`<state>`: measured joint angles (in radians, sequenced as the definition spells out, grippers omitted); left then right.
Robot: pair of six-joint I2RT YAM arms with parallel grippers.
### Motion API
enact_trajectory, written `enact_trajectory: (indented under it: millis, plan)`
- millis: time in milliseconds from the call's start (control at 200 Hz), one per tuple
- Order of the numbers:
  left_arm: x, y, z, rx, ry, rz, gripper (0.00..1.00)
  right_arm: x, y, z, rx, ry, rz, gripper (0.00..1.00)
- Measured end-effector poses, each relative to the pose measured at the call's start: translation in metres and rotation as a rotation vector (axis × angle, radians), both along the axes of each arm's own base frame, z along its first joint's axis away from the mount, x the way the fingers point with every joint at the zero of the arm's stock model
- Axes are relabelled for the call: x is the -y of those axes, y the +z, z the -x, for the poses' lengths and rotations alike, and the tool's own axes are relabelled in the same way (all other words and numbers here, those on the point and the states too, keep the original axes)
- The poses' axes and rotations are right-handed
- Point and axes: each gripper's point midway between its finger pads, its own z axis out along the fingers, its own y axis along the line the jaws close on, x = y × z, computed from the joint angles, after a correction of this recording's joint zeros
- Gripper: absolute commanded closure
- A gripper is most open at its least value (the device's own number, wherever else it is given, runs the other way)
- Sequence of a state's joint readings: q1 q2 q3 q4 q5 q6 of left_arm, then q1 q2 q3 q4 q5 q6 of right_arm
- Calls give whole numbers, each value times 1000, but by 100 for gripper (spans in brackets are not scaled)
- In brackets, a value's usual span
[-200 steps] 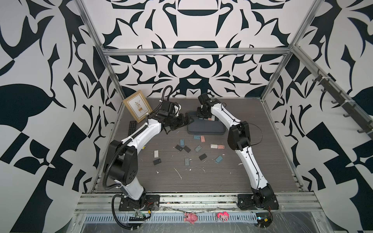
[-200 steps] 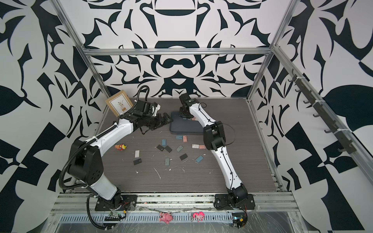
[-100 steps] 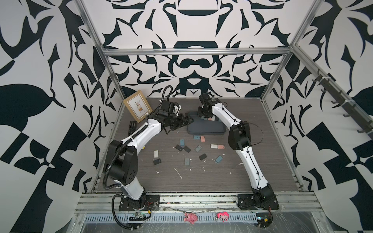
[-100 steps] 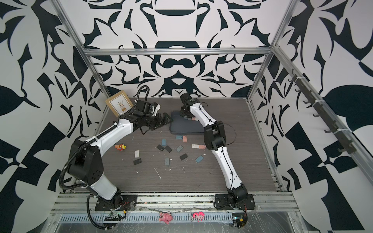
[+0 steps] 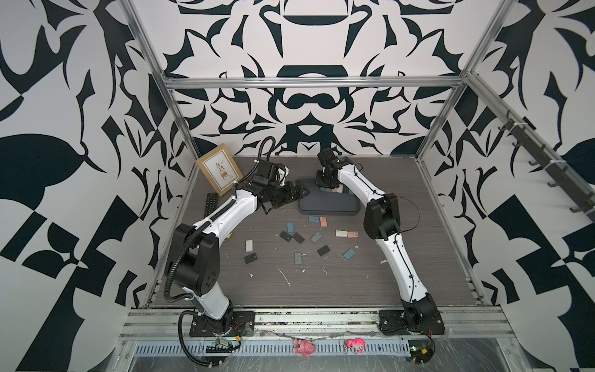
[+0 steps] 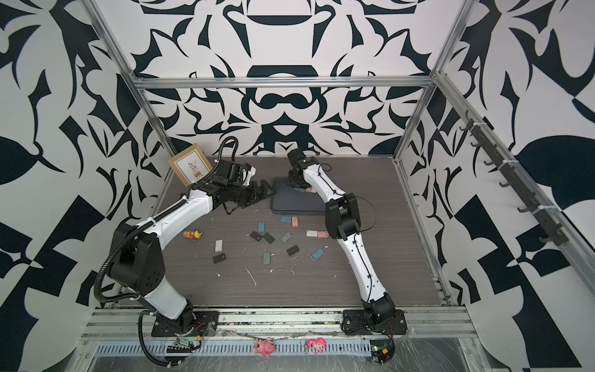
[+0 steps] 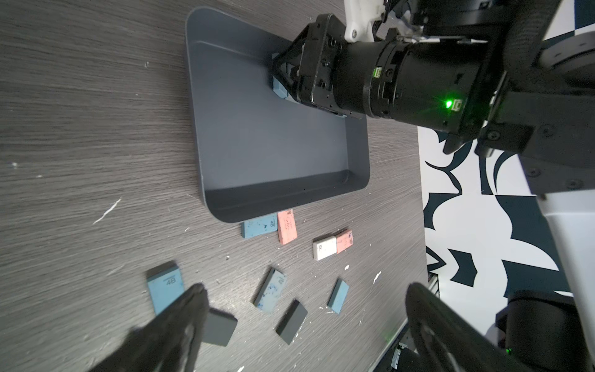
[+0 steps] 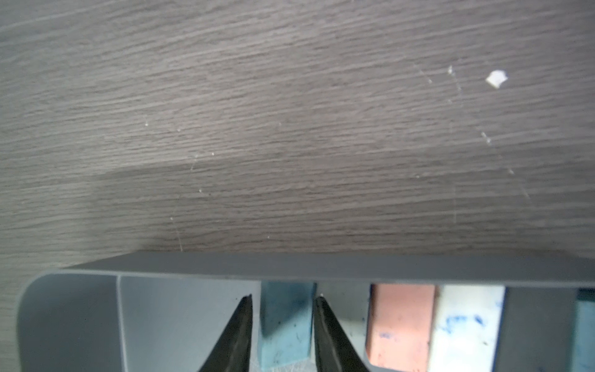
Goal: Put the eraser in the storage box
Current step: Place the eraser in the storage box.
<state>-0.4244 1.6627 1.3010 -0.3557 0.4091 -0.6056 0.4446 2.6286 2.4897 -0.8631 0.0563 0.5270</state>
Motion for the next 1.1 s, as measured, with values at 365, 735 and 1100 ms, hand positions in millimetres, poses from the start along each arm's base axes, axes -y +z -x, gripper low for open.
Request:
enact_trajectory:
  millis: [365,735,1100]
  plan:
    - [0,0,0,0,1,0,1,1,1,-1,4,-3,7,63]
    - [-1,0,-1,0,3,0,1,-1,9,-4,31,0,22,62]
    - [-1,0,-1,-2,2,3,1,1,-5,-5,29,7,71,72]
